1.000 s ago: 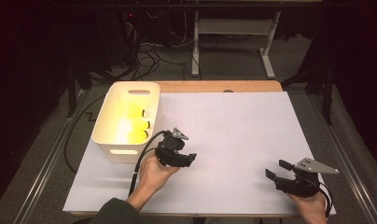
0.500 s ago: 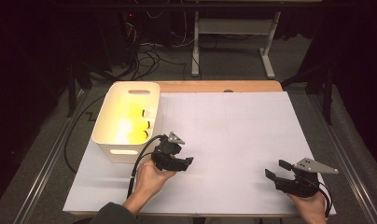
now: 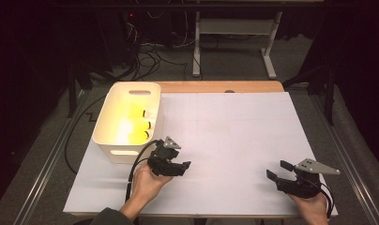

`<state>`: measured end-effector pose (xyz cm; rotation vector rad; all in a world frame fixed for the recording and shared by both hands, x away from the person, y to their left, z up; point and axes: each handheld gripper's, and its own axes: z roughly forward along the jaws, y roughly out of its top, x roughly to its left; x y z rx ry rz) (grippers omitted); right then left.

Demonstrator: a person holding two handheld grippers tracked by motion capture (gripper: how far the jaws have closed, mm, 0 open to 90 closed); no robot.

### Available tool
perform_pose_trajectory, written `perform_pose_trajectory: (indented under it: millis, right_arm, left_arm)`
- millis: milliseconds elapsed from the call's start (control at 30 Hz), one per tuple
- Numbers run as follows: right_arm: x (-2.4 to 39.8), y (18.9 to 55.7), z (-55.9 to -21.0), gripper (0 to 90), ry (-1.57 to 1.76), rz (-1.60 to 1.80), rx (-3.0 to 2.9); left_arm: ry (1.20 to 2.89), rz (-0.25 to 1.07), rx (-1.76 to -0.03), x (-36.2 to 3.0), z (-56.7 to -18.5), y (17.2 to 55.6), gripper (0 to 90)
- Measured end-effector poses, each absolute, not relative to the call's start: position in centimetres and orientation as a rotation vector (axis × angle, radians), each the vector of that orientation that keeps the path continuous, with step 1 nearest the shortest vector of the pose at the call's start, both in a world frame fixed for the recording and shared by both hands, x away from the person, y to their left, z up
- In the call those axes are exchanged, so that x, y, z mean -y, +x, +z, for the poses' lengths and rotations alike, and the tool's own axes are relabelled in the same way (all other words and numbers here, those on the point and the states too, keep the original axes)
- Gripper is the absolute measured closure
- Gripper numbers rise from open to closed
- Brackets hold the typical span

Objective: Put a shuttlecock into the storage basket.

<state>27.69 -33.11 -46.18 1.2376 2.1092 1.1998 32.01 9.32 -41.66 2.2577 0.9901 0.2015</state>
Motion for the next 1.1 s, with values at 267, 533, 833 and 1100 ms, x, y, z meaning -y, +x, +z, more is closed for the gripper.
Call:
perform_pose_trajectory:
  millis: [267,533,833,1100]
  right_arm:
    - [33.1,27.7,-46.2,30.8,1.239,1.201,-2.108]
    - [33.1,27.7,-46.2,30.8,1.239,1.2,-2.109]
    - [33.1,27.6,-46.1,30.8,1.239,1.199,-2.109]
    - [33.1,27.6,-46.1,30.7,1.238,1.199,-2.109]
  left_arm:
    - [2.242,0.2,-1.004,-10.3,-41.9,31.4,41.6]
    - [2.223,0.187,-1.023,-11.5,-42.1,30.8,42.0]
    - [2.196,0.191,-1.047,-12.6,-42.4,30.4,41.8]
    - [2.169,0.204,-1.062,-13.7,-42.5,29.8,41.7]
